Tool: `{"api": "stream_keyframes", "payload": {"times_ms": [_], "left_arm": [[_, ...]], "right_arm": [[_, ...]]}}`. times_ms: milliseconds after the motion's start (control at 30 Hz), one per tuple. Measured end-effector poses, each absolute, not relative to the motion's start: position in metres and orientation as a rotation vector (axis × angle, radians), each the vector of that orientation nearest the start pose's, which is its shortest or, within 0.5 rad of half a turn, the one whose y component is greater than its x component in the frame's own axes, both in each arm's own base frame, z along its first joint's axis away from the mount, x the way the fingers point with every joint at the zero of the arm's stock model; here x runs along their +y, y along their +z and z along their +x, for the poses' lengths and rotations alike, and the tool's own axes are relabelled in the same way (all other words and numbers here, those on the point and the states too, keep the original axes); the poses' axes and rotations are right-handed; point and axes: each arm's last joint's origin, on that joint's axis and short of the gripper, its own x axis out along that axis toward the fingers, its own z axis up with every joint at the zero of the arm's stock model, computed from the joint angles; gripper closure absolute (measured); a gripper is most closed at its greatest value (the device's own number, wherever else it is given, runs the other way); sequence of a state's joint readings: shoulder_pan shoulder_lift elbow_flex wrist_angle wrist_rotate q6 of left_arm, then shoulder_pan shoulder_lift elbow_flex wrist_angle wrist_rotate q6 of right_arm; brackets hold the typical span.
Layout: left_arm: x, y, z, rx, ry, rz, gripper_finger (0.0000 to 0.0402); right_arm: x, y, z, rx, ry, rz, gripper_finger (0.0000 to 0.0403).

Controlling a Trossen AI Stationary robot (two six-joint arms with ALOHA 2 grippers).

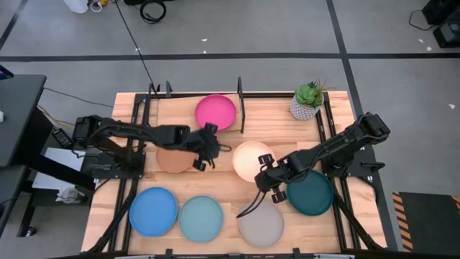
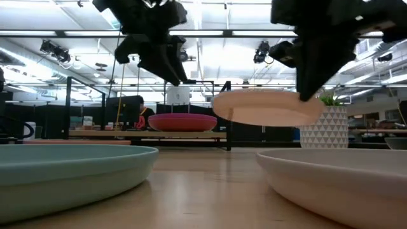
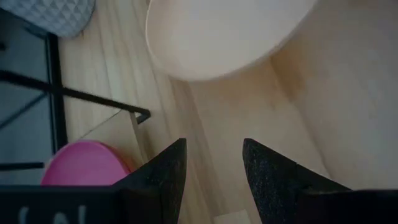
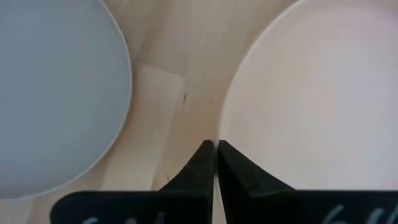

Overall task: Place and stack plates onto a shelf
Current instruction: Put the white plate on the shelf

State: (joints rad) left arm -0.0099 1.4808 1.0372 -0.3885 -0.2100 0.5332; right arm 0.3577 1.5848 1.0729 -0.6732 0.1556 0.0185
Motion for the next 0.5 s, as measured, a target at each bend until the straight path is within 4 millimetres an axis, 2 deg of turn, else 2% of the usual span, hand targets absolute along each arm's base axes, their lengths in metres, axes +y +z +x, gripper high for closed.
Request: {"api": "stream_keyframes", "payload": {"times_ms": [267, 500], "left_arm": [[-0.039, 0.234, 0.306, 0.759, -0.053, 0.707, 0.0235], [-0.063, 0.231, 0.304, 0.738, -0.090, 0.792, 0.0230]], "right_arm": [[0.090, 0.223, 0.301, 1.053, 0.249, -0.273, 0.0388], [0.079, 0.227, 0.308, 1.012, 0.296, -0.261, 0.0388]]}}
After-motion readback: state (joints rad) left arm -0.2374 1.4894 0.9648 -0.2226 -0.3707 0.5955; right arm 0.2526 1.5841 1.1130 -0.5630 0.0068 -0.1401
